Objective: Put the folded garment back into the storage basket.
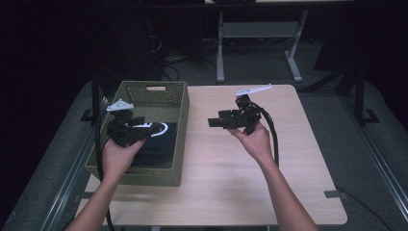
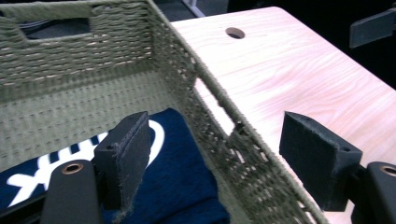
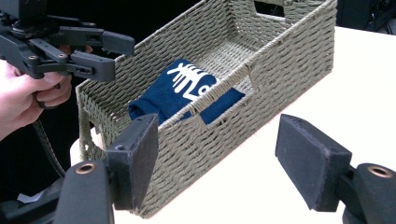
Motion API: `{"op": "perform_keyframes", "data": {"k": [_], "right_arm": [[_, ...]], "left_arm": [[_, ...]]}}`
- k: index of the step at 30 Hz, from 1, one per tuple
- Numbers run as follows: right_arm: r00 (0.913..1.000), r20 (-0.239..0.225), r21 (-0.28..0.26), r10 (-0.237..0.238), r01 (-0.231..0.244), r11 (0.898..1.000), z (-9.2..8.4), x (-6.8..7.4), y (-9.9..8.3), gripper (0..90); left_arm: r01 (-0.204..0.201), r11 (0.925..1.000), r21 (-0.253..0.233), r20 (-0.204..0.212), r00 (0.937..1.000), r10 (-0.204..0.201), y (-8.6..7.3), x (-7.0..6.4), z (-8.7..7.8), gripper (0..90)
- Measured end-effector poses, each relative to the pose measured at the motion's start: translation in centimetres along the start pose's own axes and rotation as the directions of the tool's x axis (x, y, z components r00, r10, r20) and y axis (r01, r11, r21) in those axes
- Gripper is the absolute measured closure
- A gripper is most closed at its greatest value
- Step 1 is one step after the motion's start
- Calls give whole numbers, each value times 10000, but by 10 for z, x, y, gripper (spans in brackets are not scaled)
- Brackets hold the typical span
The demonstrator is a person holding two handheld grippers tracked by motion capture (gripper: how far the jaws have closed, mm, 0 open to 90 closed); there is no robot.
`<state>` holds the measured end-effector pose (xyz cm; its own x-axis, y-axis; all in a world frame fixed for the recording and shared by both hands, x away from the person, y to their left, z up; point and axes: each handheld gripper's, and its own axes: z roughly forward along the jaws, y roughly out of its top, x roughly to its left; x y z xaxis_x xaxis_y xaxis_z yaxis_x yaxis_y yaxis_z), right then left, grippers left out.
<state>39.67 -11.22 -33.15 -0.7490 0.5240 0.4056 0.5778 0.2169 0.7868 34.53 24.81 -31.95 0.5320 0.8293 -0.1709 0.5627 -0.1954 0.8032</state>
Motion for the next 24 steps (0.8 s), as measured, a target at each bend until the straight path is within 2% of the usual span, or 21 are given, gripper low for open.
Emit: {"op": "perform_keyframes", "data": {"k": [7, 10, 21, 24], "right_arm": [[9997, 148, 74, 193, -194, 9998, -12, -5, -6, 291], [9995, 211, 15, 214, -214, 9998, -18, -7, -8, 290], [9990, 384, -140, 217, -212, 9997, -35, -13, -15, 290], [9984, 469, -134, 305, -299, 9995, -40, -16, -19, 290]], "left_arm": [[-150, 9999, -34, 188, 9997, 151, 1, -12, 5, 235], [-303, 9995, 49, 293, 9991, 301, 1, -17, 9, 233], [-464, 9989, -72, 592, 9972, 467, 6, -30, 14, 222], [-560, 9984, -111, 738, 9957, 567, 7, -37, 18, 219]]}}
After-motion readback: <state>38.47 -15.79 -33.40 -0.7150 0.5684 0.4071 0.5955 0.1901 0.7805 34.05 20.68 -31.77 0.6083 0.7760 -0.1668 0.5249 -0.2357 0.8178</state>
